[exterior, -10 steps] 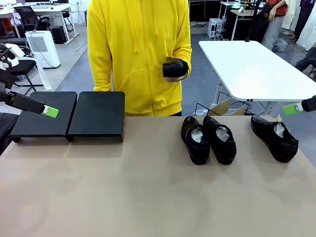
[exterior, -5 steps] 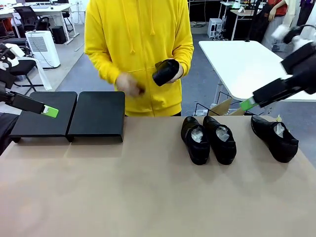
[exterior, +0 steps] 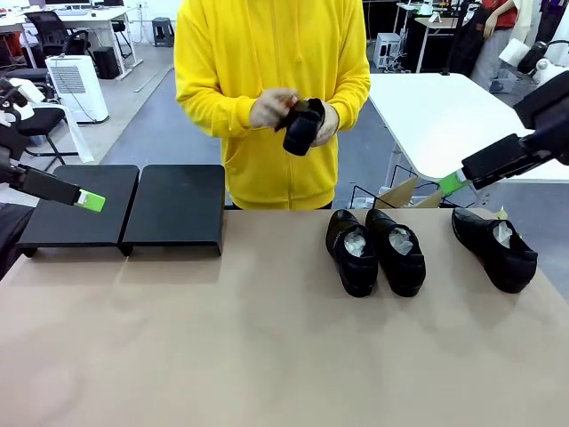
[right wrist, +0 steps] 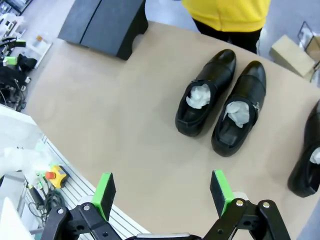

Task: Organize the shoes by placing them on the stand.
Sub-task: Pick up one Shoe and place it in the middle of the table.

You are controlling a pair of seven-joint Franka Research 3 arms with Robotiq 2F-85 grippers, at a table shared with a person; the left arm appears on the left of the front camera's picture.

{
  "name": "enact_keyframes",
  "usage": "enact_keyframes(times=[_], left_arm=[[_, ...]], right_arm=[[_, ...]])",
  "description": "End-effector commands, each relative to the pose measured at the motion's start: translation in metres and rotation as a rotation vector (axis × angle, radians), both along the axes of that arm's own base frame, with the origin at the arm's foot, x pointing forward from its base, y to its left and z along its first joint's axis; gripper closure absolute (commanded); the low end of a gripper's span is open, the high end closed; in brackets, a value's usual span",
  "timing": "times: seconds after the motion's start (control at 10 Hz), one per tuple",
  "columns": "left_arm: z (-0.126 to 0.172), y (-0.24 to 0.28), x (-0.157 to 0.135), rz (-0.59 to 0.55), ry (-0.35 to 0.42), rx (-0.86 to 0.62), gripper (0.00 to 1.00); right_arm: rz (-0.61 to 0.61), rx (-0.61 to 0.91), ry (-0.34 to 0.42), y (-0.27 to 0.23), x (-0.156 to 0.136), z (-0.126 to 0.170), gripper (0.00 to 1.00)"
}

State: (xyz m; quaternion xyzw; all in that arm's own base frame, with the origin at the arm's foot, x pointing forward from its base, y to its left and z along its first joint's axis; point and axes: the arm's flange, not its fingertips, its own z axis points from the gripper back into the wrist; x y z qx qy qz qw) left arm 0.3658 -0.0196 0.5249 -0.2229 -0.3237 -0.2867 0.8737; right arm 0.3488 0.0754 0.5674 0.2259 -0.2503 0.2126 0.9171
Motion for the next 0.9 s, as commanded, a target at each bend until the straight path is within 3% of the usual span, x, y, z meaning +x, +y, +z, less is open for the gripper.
enact_keyframes(times=[0.0, 0.2, 0.4, 0.7, 0.8], left_arm=[[-0.001, 0.002, 0.001, -0.021, -0.010, -0.017, 0.00], [-0.001, 0.002, 0.001, -0.021, -0.010, -0.017, 0.00], [-0.001, 0.002, 0.001, -0.021, -0.010, -0.017, 0.00], [-0.001, 0.002, 0.001, -0.021, -0.010, -0.017, 0.00], [-0.001, 0.002, 0.001, -0.021, -0.010, -0.017, 0.00]], right_arm=[[-0.045, -0.038, 0.018, 0.026, 0.005, 0.001, 0.00], [-0.282, -0.250, 0.104, 0.069, 0.036, 0.009, 0.00], [-0.470, -0.447, 0.222, 0.110, 0.077, -0.006, 0.00], [-0.411, -0.535, 0.401, 0.150, 0.108, -0.033, 0.00], [-0.383, -0.530, 0.399, 0.151, 0.111, -0.037, 0.00]])
